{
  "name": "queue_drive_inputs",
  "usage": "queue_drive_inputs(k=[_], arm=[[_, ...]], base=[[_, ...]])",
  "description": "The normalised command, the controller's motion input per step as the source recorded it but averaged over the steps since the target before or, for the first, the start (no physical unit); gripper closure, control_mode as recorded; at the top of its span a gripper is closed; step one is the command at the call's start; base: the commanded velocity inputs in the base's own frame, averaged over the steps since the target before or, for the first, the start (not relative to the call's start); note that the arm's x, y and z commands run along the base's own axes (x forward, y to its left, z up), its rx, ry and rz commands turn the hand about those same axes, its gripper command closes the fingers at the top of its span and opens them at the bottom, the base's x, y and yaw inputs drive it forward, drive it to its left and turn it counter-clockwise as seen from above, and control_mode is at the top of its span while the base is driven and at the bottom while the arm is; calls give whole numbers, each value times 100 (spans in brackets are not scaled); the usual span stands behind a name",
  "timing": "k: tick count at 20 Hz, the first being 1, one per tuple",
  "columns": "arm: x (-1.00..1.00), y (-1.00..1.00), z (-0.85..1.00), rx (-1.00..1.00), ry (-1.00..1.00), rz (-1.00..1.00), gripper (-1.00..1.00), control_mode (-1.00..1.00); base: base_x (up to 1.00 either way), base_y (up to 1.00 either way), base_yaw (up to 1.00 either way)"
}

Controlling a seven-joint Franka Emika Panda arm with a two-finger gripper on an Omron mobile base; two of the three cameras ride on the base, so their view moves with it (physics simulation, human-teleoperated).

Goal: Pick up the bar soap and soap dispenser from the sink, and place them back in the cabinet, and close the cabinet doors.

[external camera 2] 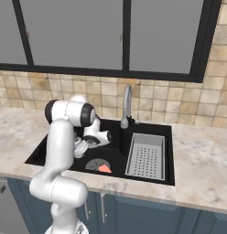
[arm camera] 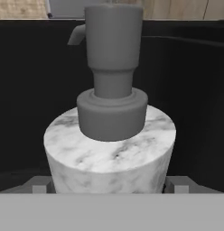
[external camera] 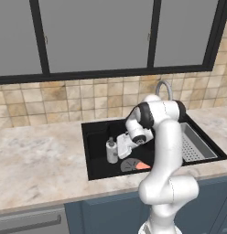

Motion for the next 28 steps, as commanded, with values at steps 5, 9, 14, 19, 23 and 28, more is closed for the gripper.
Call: queue_drive_inputs(k=[5, 9, 14, 19, 23, 28], arm=[[-35, 0, 29, 0, 4, -36, 100, -100], [-24, 0, 44, 0, 8, -34, 100, -100], [-9, 0, 53, 0, 10, -21, 100, -100], [0, 0, 44, 0, 5, -11, 100, -100], [-2, 0, 36, 0, 0, -4, 100, -100], [-15, 0, 45, 0, 3, -7, 100, -100]], base=[[0, 0, 0], [0, 0, 0], [0, 0, 0], [0, 0, 0], [0, 0, 0], [0, 0, 0]])
